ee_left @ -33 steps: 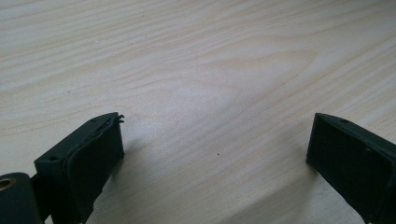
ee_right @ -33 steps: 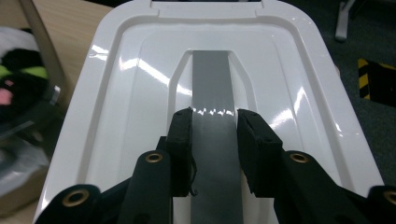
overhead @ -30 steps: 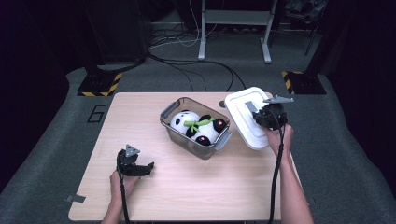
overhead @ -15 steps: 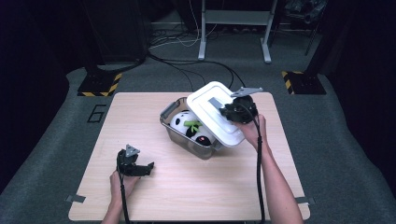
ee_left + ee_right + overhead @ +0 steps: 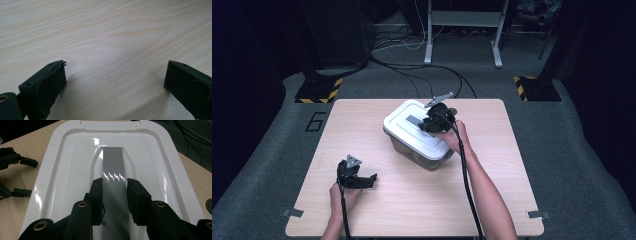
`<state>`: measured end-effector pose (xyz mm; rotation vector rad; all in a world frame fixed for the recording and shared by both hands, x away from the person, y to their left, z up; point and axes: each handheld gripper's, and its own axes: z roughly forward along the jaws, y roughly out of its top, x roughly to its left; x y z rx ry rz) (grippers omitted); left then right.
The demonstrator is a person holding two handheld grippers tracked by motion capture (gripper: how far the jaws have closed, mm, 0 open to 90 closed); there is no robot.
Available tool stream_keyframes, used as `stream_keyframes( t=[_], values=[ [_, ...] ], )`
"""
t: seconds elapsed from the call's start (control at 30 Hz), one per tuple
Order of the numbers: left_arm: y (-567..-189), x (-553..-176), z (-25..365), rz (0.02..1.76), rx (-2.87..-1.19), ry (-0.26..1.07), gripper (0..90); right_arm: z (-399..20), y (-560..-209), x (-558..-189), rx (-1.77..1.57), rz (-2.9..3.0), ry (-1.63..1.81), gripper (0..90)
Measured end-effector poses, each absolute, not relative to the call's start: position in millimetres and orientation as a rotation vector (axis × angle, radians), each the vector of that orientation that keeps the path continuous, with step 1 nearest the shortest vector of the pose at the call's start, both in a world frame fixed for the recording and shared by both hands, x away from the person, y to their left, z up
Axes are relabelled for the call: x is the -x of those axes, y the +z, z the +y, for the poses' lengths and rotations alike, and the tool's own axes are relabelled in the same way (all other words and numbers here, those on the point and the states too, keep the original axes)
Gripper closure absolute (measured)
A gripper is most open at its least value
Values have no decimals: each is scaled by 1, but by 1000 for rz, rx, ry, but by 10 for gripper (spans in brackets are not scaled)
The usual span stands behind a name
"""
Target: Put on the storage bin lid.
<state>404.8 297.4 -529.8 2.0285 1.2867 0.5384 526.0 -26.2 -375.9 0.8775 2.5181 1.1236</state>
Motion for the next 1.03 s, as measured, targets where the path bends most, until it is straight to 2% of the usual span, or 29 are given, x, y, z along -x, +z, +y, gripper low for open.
stream_keyframes(
  t=[0.17, 0.23, 0.3, 0.33, 0.47, 0.67, 0.83, 1.0, 1.03],
  values=[
    [-530, -405, 297, 1286, -2028, 539, 35, -18, -381, -527, -871, 2532, 1083, 665],
    [-530, -405, 297, 1286, -2029, 539, 35, -17, -382, -526, -885, 2525, 1070, 630],
    [-530, -405, 297, 1288, -2027, 540, 35, -22, -379, -522, -901, 2491, 1104, 457],
    [-530, -405, 297, 1288, -2027, 540, 35, -26, -377, -520, -889, 2472, 1128, 433],
    [-530, -405, 297, 1289, -2027, 541, 35, -54, -367, -499, -931, 2359, 1198, 211],
    [-530, -405, 297, 1289, -2026, 543, 35, -111, -377, -454, -985, 2251, 1180, 73],
    [-530, -405, 297, 1286, -2027, 542, 34, -165, -416, -413, -1120, 2165, 1146, 24],
    [-530, -405, 297, 1275, -2037, 536, 33, -198, -483, -392, -1298, 2182, 1026, 0],
    [-530, -405, 297, 1275, -2037, 536, 33, -198, -483, -392, -1298, 2182, 1026, 0]
  ],
)
